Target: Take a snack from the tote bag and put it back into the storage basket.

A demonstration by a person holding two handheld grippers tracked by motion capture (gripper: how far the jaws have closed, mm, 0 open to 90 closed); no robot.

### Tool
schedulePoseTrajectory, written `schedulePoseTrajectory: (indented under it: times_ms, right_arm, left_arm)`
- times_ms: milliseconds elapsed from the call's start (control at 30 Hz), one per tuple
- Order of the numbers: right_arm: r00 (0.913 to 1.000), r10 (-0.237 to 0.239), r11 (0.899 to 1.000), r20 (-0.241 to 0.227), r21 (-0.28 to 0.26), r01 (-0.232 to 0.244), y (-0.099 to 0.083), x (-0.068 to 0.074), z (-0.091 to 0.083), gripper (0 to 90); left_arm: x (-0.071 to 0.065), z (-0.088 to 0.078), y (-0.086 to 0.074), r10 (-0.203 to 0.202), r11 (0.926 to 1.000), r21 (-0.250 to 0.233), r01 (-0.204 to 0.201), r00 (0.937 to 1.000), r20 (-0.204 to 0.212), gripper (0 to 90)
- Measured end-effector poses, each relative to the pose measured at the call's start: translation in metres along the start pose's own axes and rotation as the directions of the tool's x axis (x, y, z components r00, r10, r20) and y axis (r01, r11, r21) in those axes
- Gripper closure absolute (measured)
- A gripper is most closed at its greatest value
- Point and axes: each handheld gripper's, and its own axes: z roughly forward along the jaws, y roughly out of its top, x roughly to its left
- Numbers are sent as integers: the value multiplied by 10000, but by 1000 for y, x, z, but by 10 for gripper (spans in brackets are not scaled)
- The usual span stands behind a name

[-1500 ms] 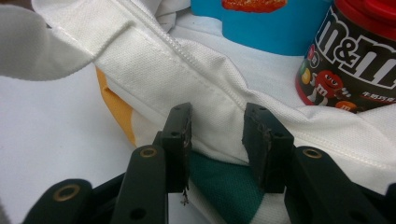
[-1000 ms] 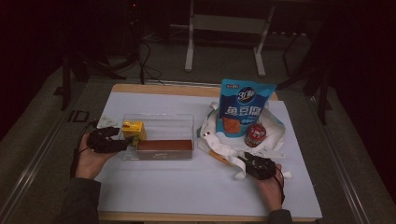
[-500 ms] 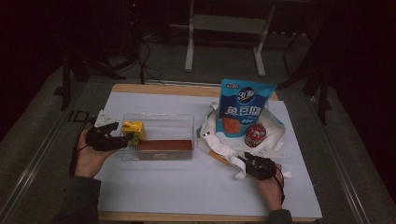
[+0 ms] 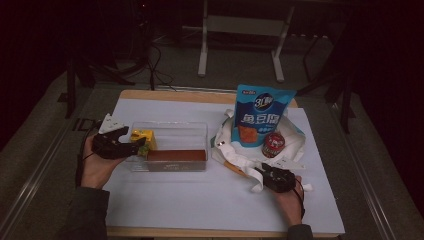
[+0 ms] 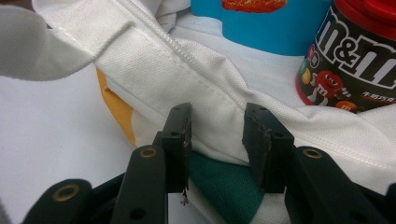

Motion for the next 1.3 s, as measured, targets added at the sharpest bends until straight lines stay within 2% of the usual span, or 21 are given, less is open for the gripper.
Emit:
schedulePoseTrajectory:
  times_ms: [233,333,500,733,767,800,867,1133,1300]
  right_arm:
    - [10000,22,10000,18,-33,-22,0,0,0,605]
    - [10000,41,10000,20,-41,-41,0,0,0,602]
    - [10000,46,10000,22,-2,-46,0,0,0,603]
    - [10000,-6,10000,36,-15,6,0,0,0,603]
    - [10000,12,10000,35,-3,-12,0,0,0,603]
    - [10000,16,10000,30,-7,-16,0,0,0,603]
    - [10000,17,10000,31,-6,-17,0,0,0,603]
    - [10000,26,10000,15,-36,-26,0,0,0,600]
    - [10000,41,10000,14,-44,-41,0,0,0,597]
  left_arm:
    - [-8,-2,6,227,9992,-337,-210,9985,506,259]
    - [-12,-1,8,280,9983,-542,-233,9958,877,245]
    - [-20,1,11,495,9964,-745,-412,9923,1134,226]
    - [-34,5,15,974,9940,-618,-904,9879,1210,258]
    - [-36,6,16,1028,9932,-677,-947,9865,1276,282]
    - [-38,5,16,1050,9920,-812,-962,9883,1110,306]
    - [-39,5,16,1109,9907,-903,-1014,9881,1066,336]
    - [-54,9,14,1366,9871,-1036,-1218,9792,1503,409]
    - [-64,15,11,1575,9847,-1042,-1396,9688,1911,431]
